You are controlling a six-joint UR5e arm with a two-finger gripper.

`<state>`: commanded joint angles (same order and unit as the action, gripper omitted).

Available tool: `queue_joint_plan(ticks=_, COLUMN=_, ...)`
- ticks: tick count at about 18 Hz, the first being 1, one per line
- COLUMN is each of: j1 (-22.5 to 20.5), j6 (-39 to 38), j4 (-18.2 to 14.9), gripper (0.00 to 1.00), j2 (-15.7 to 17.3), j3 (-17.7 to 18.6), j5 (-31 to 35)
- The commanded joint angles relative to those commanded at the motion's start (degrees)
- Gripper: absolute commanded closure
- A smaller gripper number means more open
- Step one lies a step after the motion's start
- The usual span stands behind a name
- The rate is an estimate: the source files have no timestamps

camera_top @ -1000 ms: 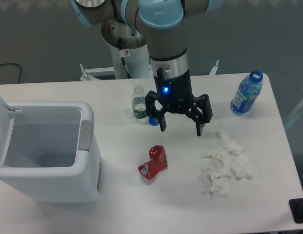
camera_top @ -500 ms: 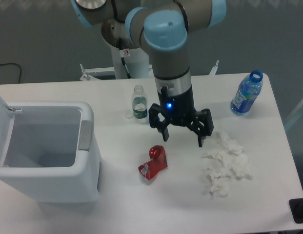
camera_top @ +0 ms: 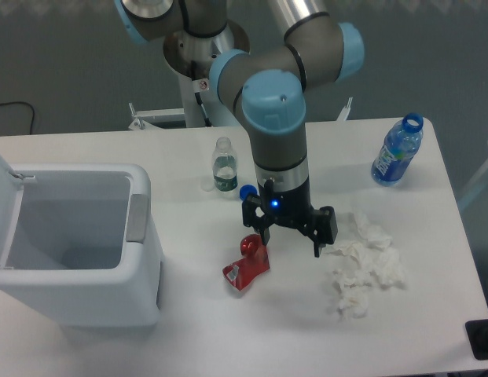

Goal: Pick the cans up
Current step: 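Move the open gripper toward the crushed red can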

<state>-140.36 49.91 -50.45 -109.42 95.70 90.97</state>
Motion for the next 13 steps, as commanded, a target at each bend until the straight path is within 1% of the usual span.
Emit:
queue_joint_plan(ticks=1, j1=0.0, j6=1.2, j4=0.0, gripper=0.0, j2=0.3, j3=1.2, j5=0.0)
queue_joint_plan(ticks=4, j1=0.0, j6=1.8, j4=-0.3, gripper=0.0, j2=0.3, j3=2.2, j5=0.1)
queue_joint_plan(ticks=6, j1=0.0, j6=1.8, j4=-0.3, gripper=0.0, j2=0.3, j3=4.0, j5=1.3)
queue_joint_plan(ticks=10, j1=0.1, j6=1.2, j4=-0.4, gripper=0.0, j2=-0.4, j3=4.8, j5=2.3)
queue_joint_plan(ticks=13, j1=-0.2, j6=-0.1, j4=-0.4, gripper=0.0, j2=-0.6, j3=6.7, j5=2.0)
